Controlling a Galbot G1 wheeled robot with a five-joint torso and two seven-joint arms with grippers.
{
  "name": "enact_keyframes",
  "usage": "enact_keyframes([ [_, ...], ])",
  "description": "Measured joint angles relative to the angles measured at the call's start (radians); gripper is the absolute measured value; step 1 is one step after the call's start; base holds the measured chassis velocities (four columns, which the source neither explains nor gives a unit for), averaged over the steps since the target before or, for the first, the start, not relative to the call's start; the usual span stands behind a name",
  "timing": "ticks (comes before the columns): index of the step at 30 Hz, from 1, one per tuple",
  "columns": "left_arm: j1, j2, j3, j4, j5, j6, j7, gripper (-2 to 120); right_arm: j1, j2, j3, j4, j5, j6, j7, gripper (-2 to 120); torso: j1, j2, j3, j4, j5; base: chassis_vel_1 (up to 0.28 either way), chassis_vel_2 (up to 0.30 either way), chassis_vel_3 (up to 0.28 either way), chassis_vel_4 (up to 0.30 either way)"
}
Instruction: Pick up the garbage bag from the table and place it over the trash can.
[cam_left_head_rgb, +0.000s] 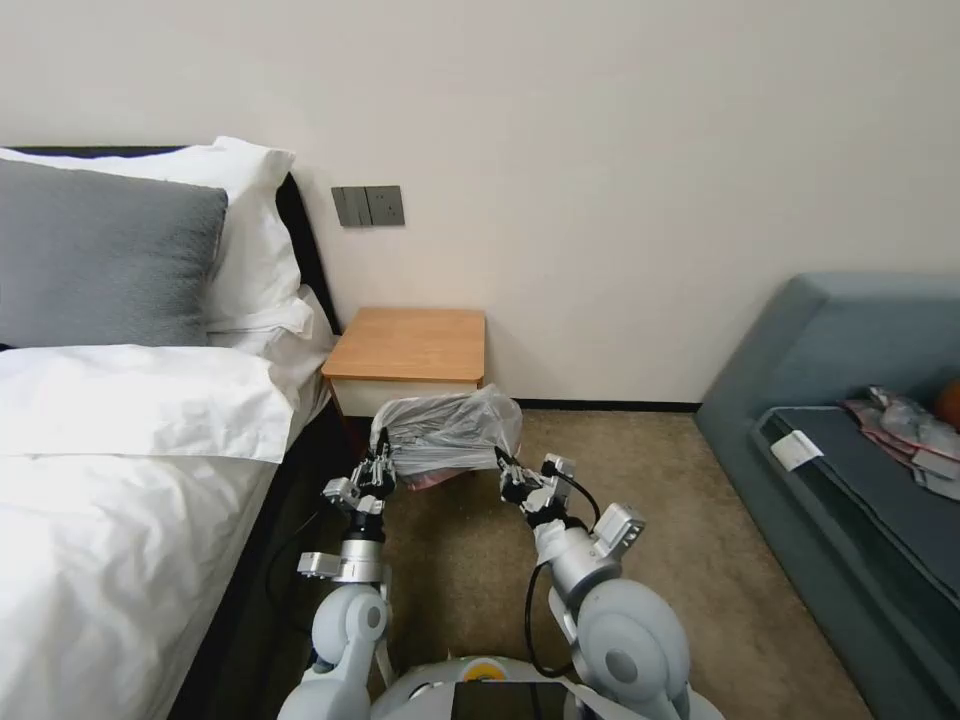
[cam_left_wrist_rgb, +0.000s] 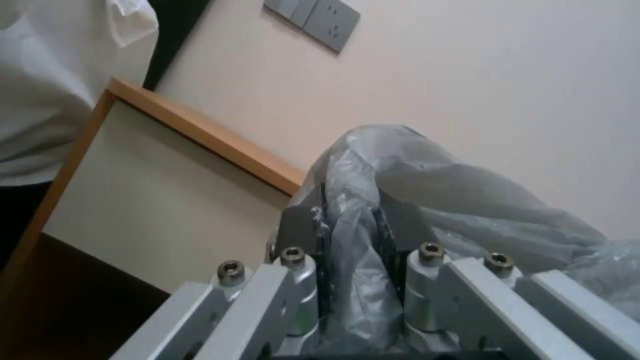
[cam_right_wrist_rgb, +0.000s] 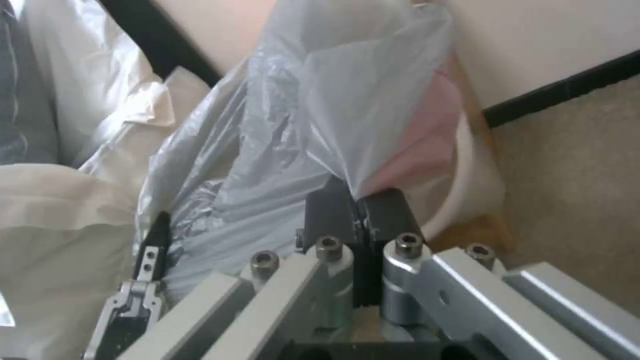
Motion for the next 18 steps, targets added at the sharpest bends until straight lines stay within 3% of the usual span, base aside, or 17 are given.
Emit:
enact_keyframes([
  [18, 0.008, 0.002, 0.007, -0.039, -0.079, 0.050, -0.055, 11, -0.016, -0.022, 0.027, -0.033, -0.037, 0.009, -0.004, 0, 0.000, 0.000, 0.000, 0.0000, 0.0000, 0.000, 0.000, 0.000, 0.000],
])
